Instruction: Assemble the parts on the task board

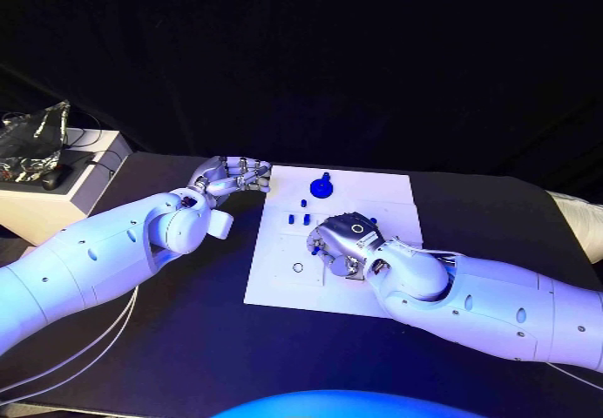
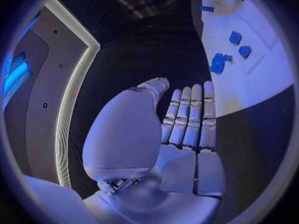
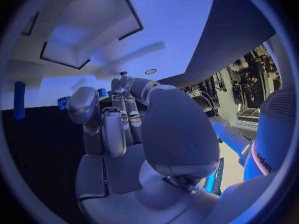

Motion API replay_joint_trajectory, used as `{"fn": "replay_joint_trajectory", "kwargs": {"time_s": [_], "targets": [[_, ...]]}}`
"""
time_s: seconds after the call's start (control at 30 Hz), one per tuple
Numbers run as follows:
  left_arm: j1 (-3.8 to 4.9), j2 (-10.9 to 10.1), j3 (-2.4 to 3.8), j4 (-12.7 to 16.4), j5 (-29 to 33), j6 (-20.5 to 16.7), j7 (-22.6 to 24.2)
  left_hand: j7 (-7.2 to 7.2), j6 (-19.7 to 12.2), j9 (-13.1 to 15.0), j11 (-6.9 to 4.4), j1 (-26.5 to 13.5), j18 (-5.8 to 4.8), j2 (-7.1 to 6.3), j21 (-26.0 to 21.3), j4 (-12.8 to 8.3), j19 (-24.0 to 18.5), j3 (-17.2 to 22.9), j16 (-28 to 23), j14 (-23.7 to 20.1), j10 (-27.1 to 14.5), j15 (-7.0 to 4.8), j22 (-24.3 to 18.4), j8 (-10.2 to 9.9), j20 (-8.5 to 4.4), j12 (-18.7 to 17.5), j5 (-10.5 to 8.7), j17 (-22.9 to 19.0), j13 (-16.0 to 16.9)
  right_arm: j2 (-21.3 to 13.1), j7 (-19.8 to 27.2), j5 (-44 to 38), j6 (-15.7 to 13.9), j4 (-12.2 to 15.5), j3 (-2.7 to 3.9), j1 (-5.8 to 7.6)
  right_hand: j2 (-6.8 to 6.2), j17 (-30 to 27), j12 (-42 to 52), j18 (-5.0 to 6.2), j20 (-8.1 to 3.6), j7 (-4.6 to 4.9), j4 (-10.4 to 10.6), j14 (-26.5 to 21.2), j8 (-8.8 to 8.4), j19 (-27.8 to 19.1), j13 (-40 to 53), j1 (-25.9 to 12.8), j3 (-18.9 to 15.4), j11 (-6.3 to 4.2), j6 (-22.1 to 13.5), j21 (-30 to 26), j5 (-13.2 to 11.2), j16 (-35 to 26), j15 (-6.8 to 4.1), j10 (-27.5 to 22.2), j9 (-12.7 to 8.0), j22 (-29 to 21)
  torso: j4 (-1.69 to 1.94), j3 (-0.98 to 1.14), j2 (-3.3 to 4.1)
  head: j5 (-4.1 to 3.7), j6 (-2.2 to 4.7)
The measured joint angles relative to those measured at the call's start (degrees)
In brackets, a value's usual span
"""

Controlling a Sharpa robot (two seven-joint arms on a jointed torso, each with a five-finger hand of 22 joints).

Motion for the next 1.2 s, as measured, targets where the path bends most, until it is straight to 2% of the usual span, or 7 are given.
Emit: {"fn": "replay_joint_trajectory", "kwargs": {"time_s": [0.27,0.37,0.5,0.6,0.77,1.03,1.2], "targets": [[0.0,0.0,0.0,0.0,0.0,0.2,-0.1,0.0,0.0,0.0,0.0,0.0,0.0,0.0,0.0,0.0,0.0,0.0,0.0,0.0,0.0,0.0,0.0,0.0,0.0,0.0,0.0,0.0,0.0,0.5,0.0,0.0,0.2,-0.5,-0.07,-0.03,0.0,0.0,0.0,0.0,0.0,0.0,0.0,0.0,0.01,0.0,0.0,0.0,0.0,0.09,0.0,0.0,0.0,0.2,0.0,0.2,0.0,0.1,0.02,-0.01,0.03,-0.13,-0.13],[0.0,0.0,0.0,0.0,0.0,0.2,-0.1,0.0,0.0,0.0,0.0,0.0,0.0,0.0,0.0,0.0,0.0,0.0,0.0,0.0,0.0,0.0,0.0,0.0,0.0,0.0,0.0,0.0,0.0,0.6,0.0,0.0,0.4,-0.7,-0.11,-0.06,-0.02,0.0,-0.6,0.0,0.0,0.53,0.0,0.0,0.0,0.0,0.0,0.0,0.0,0.09,-0.5,0.0,0.0,0.2,0.0,0.2,0.0,0.1,0.03,-0.04,0.05,-0.14,-0.16],[-0.01,0.0,0.0,0.0,0.0,0.3,-0.2,0.0,0.0,0.0,0.0,0.0,0.0,0.0,0.0,0.0,0.0,0.0,0.0,0.0,0.0,0.0,0.0,0.0,0.0,0.0,0.0,0.0,0.0,0.7,0.2,0.0,0.6,-0.8,-0.12,-0.08,-1.36,0.0,-1.1,0.0,0.41,1.16,0.3,-0.3,-0.8,-0.4,-0.4,-1.4,-0.9,-0.48,-1.5,-0.3,1.9,0.5,0.31,0.1,0.1,0.1,0.04,-0.05,0.05,-0.15,-0.27],[-0.01,0.0,0.0,-0.1,0.0,0.3,-0.2,0.0,0.0,0.0,0.0,0.0,0.0,0.0,-0.1,0.0,0.0,0.0,0.0,0.0,0.0,0.0,-0.1,0.0,0.0,0.0,0.0,0.0,0.0,0.6,0.4,0.1,0.7,-0.8,-0.12,-0.05,-2.13,0.0,-1.1,0.0,0.54,1.1,0.6,-0.1,-1.12,-0.5,-0.8,-2.2,-1.6,-0.87,-2.2,-0.5,2.1,0.6,0.51,-0.3,0.0,0.1,0.04,-0.05,0.05,-0.05,-0.44],[-0.01,0.1,0.0,-0.1,0.0,0.6,-0.3,0.0,0.0,0.0,0.0,0.0,0.0,0.0,-0.2,0.0,0.0,0.0,0.0,0.0,0.0,0.0,-0.2,0.0,0.0,0.0,0.0,0.1,0.0,0.4,0.9,0.3,0.7,-0.5,-0.19,-0.09,-3.32,0.0,-1.2,0.0,0.93,1.28,1.6,-0.1,-2.0,-0.9,-1.5,-4.0,-2.6,-0.13,-3.0,-1.3,1.1,0.8,0.92,-3.6,-0.5,0.0,0.02,-0.04,0.04,-0.01,-0.52],[-0.01,0.1,0.0,-0.2,0.0,0.9,-0.4,0.0,0.0,0.0,0.0,0.0,0.0,0.0,-0.2,0.0,0.0,0.0,0.0,0.0,0.0,0.0,-0.2,0.0,0.0,-0.2,0.0,0.1,0.0,-0.2,1.2,0.6,0.0,-0.2,-0.35,-0.27,-4.03,0.0,-1.2,0.0,1.87,1.64,2.3,-0.1,-3.38,-1.9,-2.2,-4.1,-4.4,0.73,-4.8,-5.4,0.7,0.2,1.74,-9.2,-1.4,-2.1,-0.01,0.02,0.02,-0.03,-0.53],[-0.02,0.1,0.0,-0.3,0.0,1.0,-0.5,0.0,0.0,0.0,0.0,0.0,0.0,0.0,-0.4,0.0,0.0,0.0,-0.2,0.0,0.0,0.0,-0.2,0.0,0.0,-0.2,0.0,0.1,0.0,-0.6,1.3,0.8,-1.6,0.3,-0.38,-0.34,-4.64,-1.0,-1.2,0.0,2.52,1.04,2.7,-0.1,-4.46,-2.6,-2.2,-3.5,-7.2,1.1,-6.1,-8.4,0.7,-0.1,2.15,-11.7,-2.1,-3.7,-0.04,0.05,0.02,-0.06,-0.46]]}}
